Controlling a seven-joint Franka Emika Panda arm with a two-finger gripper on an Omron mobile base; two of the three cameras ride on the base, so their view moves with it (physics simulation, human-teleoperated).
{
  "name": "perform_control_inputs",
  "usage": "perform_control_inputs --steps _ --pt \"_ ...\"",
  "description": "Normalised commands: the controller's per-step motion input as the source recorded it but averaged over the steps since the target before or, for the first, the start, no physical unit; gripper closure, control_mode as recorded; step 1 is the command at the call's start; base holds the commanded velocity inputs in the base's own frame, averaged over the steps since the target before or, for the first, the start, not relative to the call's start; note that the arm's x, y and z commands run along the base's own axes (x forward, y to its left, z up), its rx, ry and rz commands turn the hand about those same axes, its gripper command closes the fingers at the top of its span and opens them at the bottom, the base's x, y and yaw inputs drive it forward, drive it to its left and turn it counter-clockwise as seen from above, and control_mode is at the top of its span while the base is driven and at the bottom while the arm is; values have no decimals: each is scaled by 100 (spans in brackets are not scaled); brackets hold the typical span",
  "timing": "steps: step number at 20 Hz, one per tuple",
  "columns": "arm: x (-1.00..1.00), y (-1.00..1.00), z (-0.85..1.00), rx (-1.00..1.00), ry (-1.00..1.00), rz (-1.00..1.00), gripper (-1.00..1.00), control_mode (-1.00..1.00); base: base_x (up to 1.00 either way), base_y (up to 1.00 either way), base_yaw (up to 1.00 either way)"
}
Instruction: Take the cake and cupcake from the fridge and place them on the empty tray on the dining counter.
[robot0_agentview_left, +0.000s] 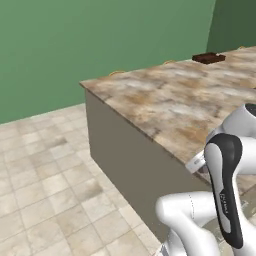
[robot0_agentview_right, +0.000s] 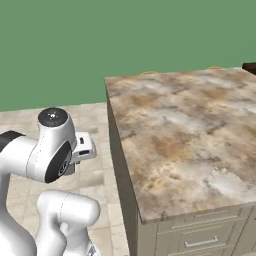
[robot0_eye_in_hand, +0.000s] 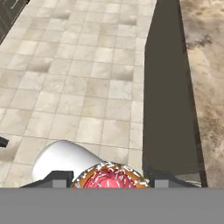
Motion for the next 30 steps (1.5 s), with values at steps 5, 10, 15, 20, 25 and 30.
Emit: perform_control_inputs --steps 5,10,15,20,25,30 --pt "0 0 0 0 0 0 100 100 -10 1 -54" --pt "0 0 0 0 0 0 100 100 56 59 -28" --pt "0 0 0 0 0 0 100 100 96 97 -15" --pt "0 0 0 0 0 0 100 100 97 100 -6" --pt "0 0 0 0 0 0 100 100 89 100 17" --pt "0 0 0 0 0 0 100 100 36 69 76"
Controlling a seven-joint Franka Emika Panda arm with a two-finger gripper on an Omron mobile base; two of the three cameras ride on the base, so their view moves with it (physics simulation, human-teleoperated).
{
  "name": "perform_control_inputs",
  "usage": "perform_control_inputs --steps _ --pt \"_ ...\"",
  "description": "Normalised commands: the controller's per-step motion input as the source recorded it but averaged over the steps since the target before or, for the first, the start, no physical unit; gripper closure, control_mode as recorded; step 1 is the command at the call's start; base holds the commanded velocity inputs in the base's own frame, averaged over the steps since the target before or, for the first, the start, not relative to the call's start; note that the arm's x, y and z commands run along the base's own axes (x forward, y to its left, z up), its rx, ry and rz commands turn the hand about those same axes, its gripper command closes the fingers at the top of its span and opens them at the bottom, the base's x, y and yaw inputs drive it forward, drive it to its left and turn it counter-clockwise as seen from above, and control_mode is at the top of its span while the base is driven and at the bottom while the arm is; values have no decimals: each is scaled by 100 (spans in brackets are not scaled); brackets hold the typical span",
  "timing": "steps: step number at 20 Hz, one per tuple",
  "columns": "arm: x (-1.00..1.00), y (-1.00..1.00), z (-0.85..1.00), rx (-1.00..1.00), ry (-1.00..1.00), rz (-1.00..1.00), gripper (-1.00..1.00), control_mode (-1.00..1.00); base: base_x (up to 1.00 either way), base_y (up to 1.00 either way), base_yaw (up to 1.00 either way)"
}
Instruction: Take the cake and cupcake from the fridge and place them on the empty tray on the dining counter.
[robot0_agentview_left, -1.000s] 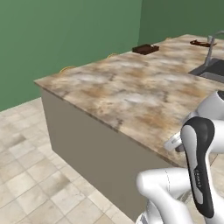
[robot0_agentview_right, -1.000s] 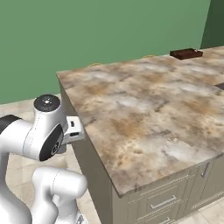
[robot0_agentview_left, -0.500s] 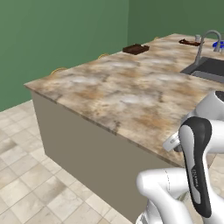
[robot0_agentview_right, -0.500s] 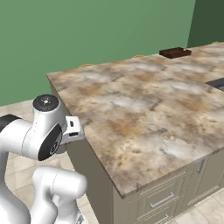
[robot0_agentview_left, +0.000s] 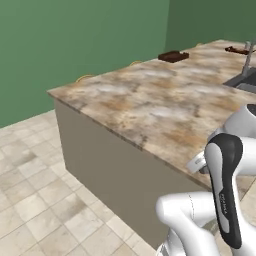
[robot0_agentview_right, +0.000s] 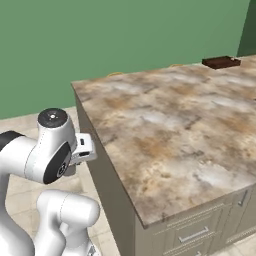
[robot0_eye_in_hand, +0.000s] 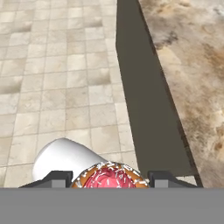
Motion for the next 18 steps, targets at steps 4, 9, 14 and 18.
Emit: perform_control_inputs --steps 4,9,14,18 --pt "0 0 0 0 0 0 100 100 46 44 82" --pt "0 0 0 0 0 0 100 100 54 54 77" --pt "0 0 0 0 0 0 100 100 1 51 91" --pt "0 0 0 0 0 0 100 100 55 44 77"
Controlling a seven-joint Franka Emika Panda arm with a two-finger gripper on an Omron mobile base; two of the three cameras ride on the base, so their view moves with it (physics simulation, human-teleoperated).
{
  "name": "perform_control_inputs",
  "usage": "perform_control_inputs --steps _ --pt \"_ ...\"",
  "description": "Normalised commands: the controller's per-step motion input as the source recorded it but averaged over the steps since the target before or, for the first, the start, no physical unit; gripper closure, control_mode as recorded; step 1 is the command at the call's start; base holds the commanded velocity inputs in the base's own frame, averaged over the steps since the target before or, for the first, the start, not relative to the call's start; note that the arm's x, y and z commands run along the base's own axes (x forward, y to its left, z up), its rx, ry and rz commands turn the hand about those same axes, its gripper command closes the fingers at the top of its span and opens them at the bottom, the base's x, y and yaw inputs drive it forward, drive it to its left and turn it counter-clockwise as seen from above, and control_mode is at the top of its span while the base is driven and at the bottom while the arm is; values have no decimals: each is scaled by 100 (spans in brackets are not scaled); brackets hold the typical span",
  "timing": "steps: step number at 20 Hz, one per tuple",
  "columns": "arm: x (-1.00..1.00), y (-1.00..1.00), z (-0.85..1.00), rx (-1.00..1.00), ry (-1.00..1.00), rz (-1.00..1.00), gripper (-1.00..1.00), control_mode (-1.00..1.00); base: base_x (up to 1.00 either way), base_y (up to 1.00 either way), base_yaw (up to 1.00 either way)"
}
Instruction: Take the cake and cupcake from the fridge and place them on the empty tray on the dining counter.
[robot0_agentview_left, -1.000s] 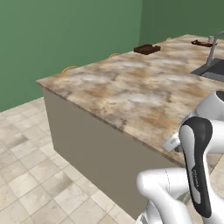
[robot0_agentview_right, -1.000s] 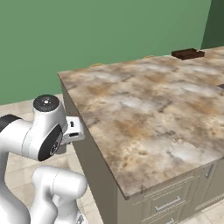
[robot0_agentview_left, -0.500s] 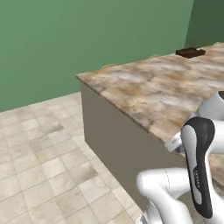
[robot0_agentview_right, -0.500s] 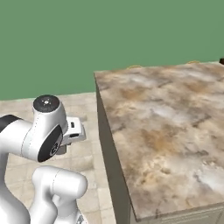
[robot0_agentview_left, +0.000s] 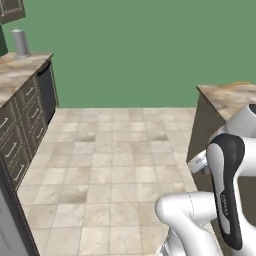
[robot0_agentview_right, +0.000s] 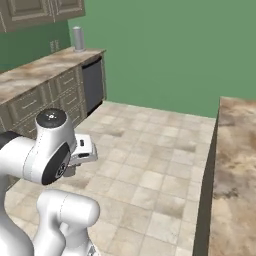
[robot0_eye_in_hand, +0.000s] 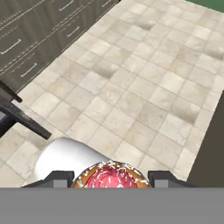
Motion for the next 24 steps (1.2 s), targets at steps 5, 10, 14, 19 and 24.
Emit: perform_control_inputs --steps 5,10,14,19,24 --pt "0 0 0 0 0 0 100 100 100 -15 30" --pt "0 0 0 0 0 0 100 100 100 -49 4" --pt "0 0 0 0 0 0 100 100 100 -31 -18" --pt "0 0 0 0 0 0 100 100 100 -8 -49" --pt "0 0 0 0 0 0 100 100 98 15 -74"
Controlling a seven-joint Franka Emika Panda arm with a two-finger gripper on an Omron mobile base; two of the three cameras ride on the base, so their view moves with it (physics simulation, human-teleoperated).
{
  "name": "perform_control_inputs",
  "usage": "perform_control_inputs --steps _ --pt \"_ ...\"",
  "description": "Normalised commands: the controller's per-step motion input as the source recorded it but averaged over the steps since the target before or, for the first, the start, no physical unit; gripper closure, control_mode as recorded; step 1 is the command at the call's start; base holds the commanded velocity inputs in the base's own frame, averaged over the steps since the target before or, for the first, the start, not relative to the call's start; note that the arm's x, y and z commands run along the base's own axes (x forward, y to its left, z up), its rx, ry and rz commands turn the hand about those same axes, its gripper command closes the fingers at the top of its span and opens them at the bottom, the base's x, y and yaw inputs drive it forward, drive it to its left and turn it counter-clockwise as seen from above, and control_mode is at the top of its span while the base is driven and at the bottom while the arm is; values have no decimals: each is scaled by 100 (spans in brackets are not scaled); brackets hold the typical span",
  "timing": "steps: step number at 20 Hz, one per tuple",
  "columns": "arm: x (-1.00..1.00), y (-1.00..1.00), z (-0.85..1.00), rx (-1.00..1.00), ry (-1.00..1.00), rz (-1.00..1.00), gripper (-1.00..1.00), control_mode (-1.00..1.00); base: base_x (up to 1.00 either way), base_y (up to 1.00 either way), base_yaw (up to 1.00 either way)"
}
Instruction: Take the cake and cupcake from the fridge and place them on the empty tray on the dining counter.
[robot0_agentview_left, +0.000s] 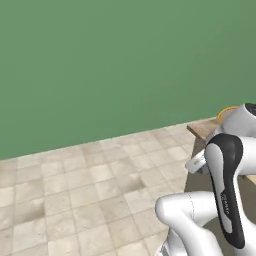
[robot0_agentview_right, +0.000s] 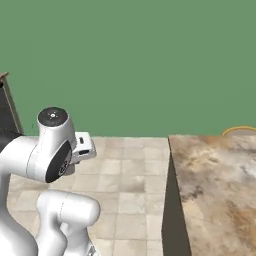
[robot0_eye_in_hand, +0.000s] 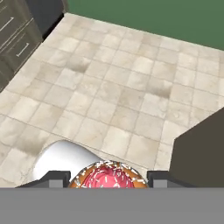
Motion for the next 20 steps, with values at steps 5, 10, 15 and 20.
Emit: perform_control_inputs --steps 5,10,15,20 --pt "0 0 0 0 0 0 100 100 95 41 -79" --pt "0 0 0 0 0 0 100 100 100 76 -78" --pt "0 0 0 0 0 0 100 100 96 70 -82" --pt "0 0 0 0 0 0 100 100 85 76 -80"
